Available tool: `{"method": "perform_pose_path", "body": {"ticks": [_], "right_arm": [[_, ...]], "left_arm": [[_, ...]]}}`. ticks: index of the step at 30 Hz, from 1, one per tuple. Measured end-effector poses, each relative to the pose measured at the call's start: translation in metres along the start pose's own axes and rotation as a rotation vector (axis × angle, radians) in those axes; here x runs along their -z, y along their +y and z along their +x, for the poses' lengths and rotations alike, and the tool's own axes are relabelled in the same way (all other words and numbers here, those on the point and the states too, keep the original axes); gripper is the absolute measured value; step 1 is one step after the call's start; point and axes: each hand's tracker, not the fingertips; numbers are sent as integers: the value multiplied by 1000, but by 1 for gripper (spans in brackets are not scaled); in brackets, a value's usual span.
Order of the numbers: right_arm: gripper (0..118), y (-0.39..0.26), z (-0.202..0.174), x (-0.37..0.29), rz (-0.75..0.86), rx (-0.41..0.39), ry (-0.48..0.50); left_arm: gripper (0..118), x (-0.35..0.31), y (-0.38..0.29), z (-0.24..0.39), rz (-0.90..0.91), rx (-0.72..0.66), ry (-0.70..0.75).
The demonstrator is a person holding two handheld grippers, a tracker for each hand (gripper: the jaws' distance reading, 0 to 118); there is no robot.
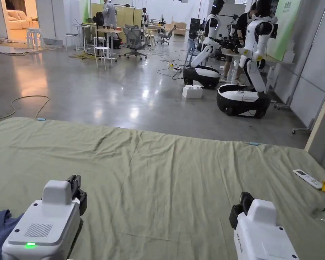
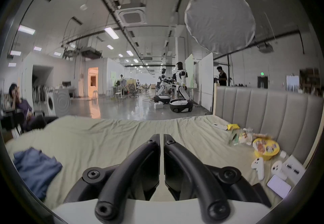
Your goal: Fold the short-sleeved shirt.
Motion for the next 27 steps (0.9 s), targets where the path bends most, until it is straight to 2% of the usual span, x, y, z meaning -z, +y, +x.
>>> {"method": "perform_pose_path", "body": {"ticks": [2, 3, 5, 8, 10, 11, 12, 13, 14, 16, 17, 18, 20, 21, 22, 23, 25, 27], "right_arm": [[5, 4, 5, 1, -1, 72, -12], [5, 4, 8, 1, -30, 137, -18], [5, 7, 12, 3, -32, 200, -24], [4, 8, 22, 3, -54, 385, -22], [4, 7, 27, 4, -62, 509, -14], [4, 8, 27, 4, -64, 495, -19], [4, 9, 25, 4, -58, 447, -17], [4, 12, 20, 4, -47, 308, -5], [4, 16, 12, 4, -38, 130, 18], [4, 19, -13, 1, 27, -326, 97], [4, 20, -30, -3, 111, -635, 97], [4, 13, -39, -4, 142, -828, 153], [4, -5, -48, -4, 149, -1106, 160], [4, -14, -51, -5, 173, -1246, 158], [4, -21, -53, -7, 187, -1352, 174], [4, -27, -51, -9, 198, -1391, 194], [4, -28, -49, -12, 184, -1314, 219], [4, -23, -49, -13, 149, -1223, 164]], "left_arm": [[5, 0, 2, -6, 4, -78, -3], [5, 0, 2, -9, 5, -114, -8], [5, 0, 4, -15, 11, -226, -28], [5, 0, 3, -27, 19, -448, -59], [5, 0, 2, -31, 25, -547, -61], [5, -1, 3, -30, 22, -528, -56], [5, -1, 5, -26, 20, -498, -52], [5, 0, 8, -18, 3, -355, -45], [5, 0, 11, -9, -25, -186, -46], [5, -1, 12, 10, -41, 151, -42], [5, -2, 8, 20, -34, 350, -27], [5, -3, 3, 29, -33, 538, -9], [5, -8, -5, 42, -51, 838, 33], [5, -9, -7, 43, -70, 914, 4], [5, -10, -8, 43, -90, 940, -30], [5, -11, -8, 42, -99, 934, -57], [5, 1, -17, 29, -71, 956, -33], [5, 2, -16, 25, -79, 922, -34]]}}
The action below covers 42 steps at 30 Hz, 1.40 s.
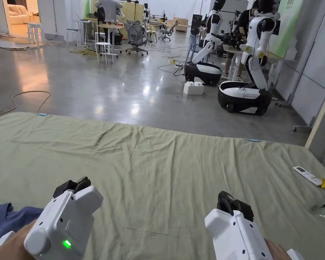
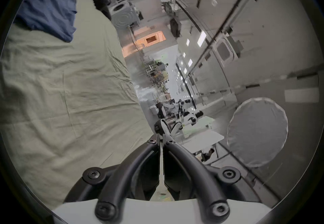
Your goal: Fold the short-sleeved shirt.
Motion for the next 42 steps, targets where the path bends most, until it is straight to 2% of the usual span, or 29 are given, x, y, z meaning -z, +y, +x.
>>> {"method": "perform_pose_path", "body": {"ticks": [1, 2, 4, 6, 8, 9, 10, 11, 12, 13, 15, 21, 25, 28, 31, 34, 37, 39, 40, 41, 42], "right_arm": [[4, 0, 4, -1, -13, 73, -13], [4, 1, 11, -1, -29, 199, -13], [4, -5, 23, 3, -67, 453, -28], [4, -11, 34, 5, -98, 680, -58], [4, -18, 41, 5, -120, 900, -79], [4, -24, 41, 5, -177, 1048, -75], [4, -26, 40, 6, -205, 1134, -67], [4, -28, 45, 5, -196, 1170, -101], [4, -30, 40, 2, -255, 1283, -99], [4, -31, 41, 1, -268, 1318, -123], [4, -31, 44, -1, -255, 1306, -157], [4, -21, 42, -4, -214, 1188, -130], [4, -15, 38, -4, -199, 1177, -112], [4, -10, 34, -1, -182, 1136, -92], [4, -9, 26, 2, -195, 1152, -65], [4, -7, 17, 2, -200, 1140, -55], [4, -4, 5, 3, -201, 1139, -22], [4, 0, -3, 5, -206, 1129, 3], [4, 2, -7, 5, -209, 1128, 12], [4, 3, -10, 6, -211, 1128, 25], [4, 5, -14, 6, -214, 1126, 35]], "left_arm": [[5, -1, -2, -1, 7, -58, -2], [5, -1, -3, -6, 14, -156, -13], [5, 0, -6, -18, 4, -413, -19], [5, -16, 0, -33, -1, -715, -16], [5, -19, -7, -42, 15, -961, -7], [5, -9, -17, -39, 47, -1068, -17], [5, -6, -22, -39, 73, -1158, -31], [5, -6, -25, -40, 72, -1216, -27], [5, -7, -25, -39, 67, -1234, -18], [5, -5, -25, -37, 65, -1222, -8], [5, -4, -24, -36, 68, -1174, -9], [5, -10, -18, -39, 30, -985, -11], [5, -15, -31, -47, -16, -969, -41], [5, -17, -49, -58, -82, -931, -60], [5, -18, -78, -77, -162, -925, -100], [5, -4, -124, -98, -300, -964, -242], [8, 4, -168, -108, -444, -978, -236], [28, 8, -195, -110, -498, -983, -202], [45, 10, -207, -109, -518, -995, -201], [70, 13, -219, -109, -543, -1013, -218], [88, 17, -231, -106, -568, -1040, -254]]}}
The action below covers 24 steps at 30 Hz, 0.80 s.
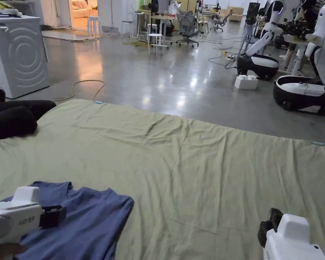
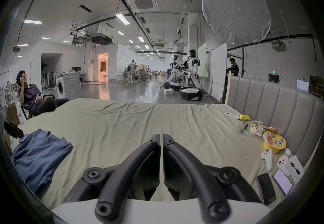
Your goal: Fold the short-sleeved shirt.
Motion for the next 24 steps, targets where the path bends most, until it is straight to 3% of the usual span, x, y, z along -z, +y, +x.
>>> {"method": "perform_pose_path", "body": {"ticks": [1, 2, 6, 11, 13, 15, 16, 18, 19, 22, 24], "right_arm": [[4, -2, -3, 0, -5, -3, 3], [4, -4, -5, 0, -9, -4, 6], [4, -13, -13, 0, -32, -15, 22], [4, -26, -19, -4, -66, -36, 30], [4, -29, -19, -6, -80, -39, 35], [4, -33, -19, -9, -94, -34, 35], [4, -35, -19, -9, -97, -33, 33], [4, -38, -20, -9, -108, -39, 35], [4, -39, -20, -9, -113, -39, 37], [4, -42, -18, -7, -143, -22, 39], [4, -42, -16, -8, -132, -30, 33]], "left_arm": [[100, 7, -4, -4, -39, -13, -6], [104, 16, -9, -8, -77, -25, -2], [104, 36, -34, 2, -183, -4, 56], [92, 90, -62, -9, -386, 39, 146], [89, 81, -64, -6, -277, 61, 139], [85, 82, -56, -4, -317, 49, 145], [76, 80, -55, -4, -314, 50, 134], [23, 75, -51, 5, -257, 110, 116], [3, 68, -54, 15, -245, 134, 122], [3, 68, -63, 17, -240, 143, 153], [2, 80, -70, 6, -205, 73, 156]]}}
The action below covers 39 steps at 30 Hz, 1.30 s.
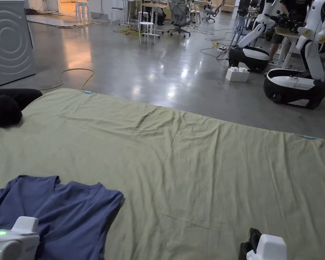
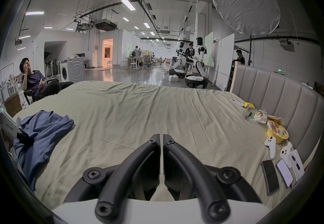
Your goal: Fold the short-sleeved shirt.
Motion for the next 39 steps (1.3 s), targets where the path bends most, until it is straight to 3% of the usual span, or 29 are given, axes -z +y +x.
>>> {"method": "perform_pose_path", "body": {"ticks": [7, 19, 30, 39], "right_arm": [[4, 9, 14, -2, 24, 7, -17], [4, 41, 55, -16, 130, 31, -82], [4, 70, 106, -42, 220, 50, -155], [4, 62, 139, -64, 230, 63, -219]], "left_arm": [[2, -40, 28, 0, 148, -97, -74], [2, -155, 126, 52, 477, 17, -207], [2, -287, 174, 195, 695, 198, -451], [2, -277, 136, 326, 622, 350, -679]]}}
